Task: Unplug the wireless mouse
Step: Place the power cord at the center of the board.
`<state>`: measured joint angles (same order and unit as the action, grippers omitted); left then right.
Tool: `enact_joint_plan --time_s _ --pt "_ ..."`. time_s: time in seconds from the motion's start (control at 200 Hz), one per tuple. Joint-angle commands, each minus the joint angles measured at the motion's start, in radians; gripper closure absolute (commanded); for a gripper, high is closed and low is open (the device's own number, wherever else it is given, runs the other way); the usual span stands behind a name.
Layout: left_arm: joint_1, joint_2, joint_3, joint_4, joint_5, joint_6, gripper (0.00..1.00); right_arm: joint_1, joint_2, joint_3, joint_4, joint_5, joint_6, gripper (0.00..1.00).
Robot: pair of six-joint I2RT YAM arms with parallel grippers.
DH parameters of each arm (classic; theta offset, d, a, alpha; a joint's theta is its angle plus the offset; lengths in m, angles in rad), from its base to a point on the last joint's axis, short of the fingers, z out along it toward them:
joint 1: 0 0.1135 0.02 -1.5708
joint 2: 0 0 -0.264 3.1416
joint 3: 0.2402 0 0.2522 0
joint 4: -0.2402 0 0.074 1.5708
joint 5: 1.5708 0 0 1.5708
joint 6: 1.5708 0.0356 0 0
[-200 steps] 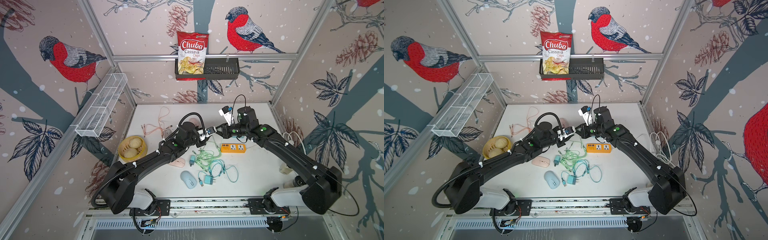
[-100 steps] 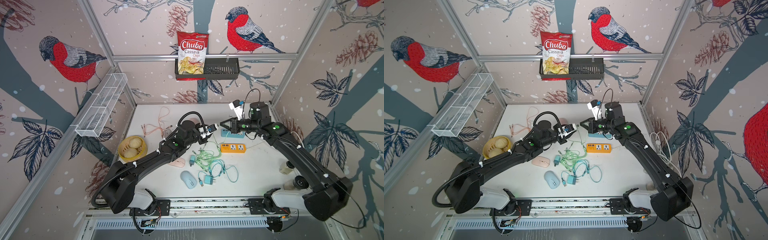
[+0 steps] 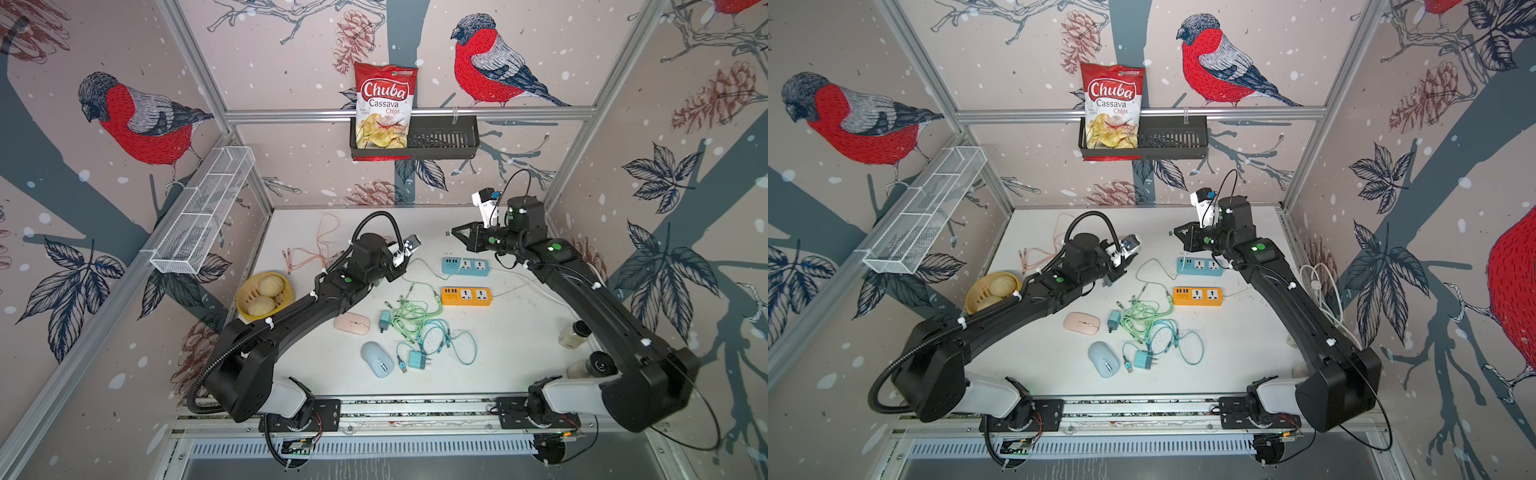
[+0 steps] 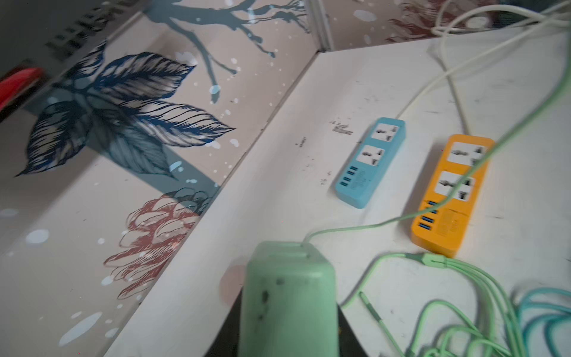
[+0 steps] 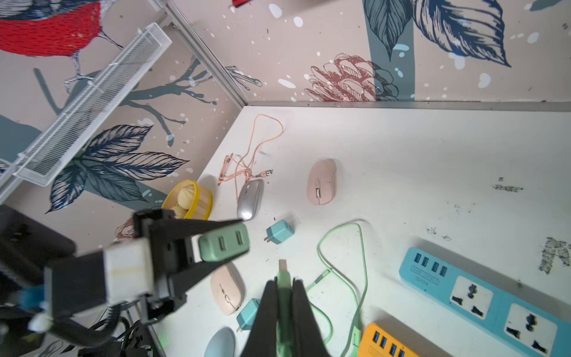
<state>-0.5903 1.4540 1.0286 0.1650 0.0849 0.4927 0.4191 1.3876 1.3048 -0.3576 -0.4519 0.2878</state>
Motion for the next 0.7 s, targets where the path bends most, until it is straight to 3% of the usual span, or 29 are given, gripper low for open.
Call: enact_joint_plan --time_s 0.0,0.255,0.415,0.44,0.47,0.51,0.53,0.586,0.691 --pt "0.045 0.02 0.039 -0.012 -0.074 -0.135 1.0 0.034 0.083 -0.004 0.089 0.053 0.042 1.0" --pt "0.064 0.025 0.064 -0.047 -0.123 -0.167 1.0 0.133 0.402 0.114 0.057 0.179 0.07 1.0" --pt "0.067 0.066 0.096 -0.092 -0.1 -0.188 1.0 0.156 0.518 0.132 0.034 0.271 0.072 1.0" --pt "0.069 0.084 0.101 -0.104 -0.091 -0.193 1.0 0.155 0.524 0.13 0.035 0.281 0.076 0.94" --pt "0.071 0.108 0.115 -0.123 -0.077 -0.196 1.0 0.154 0.526 0.125 0.036 0.293 0.078 0.8" --pt "0.073 0.158 0.139 -0.157 -0.062 -0.195 1.0 0.152 0.519 0.116 0.039 0.306 0.081 0.48" --pt "0.073 0.185 0.15 -0.173 -0.057 -0.191 1.0 0.152 0.511 0.109 0.041 0.314 0.083 0.39" --pt "0.073 0.262 0.188 -0.223 -0.031 -0.17 1.0 0.152 0.473 0.087 0.053 0.324 0.08 0.29" --pt "0.068 0.377 0.233 -0.284 -0.031 -0.158 1.0 0.148 0.369 0.028 0.063 0.363 0.075 0.2"
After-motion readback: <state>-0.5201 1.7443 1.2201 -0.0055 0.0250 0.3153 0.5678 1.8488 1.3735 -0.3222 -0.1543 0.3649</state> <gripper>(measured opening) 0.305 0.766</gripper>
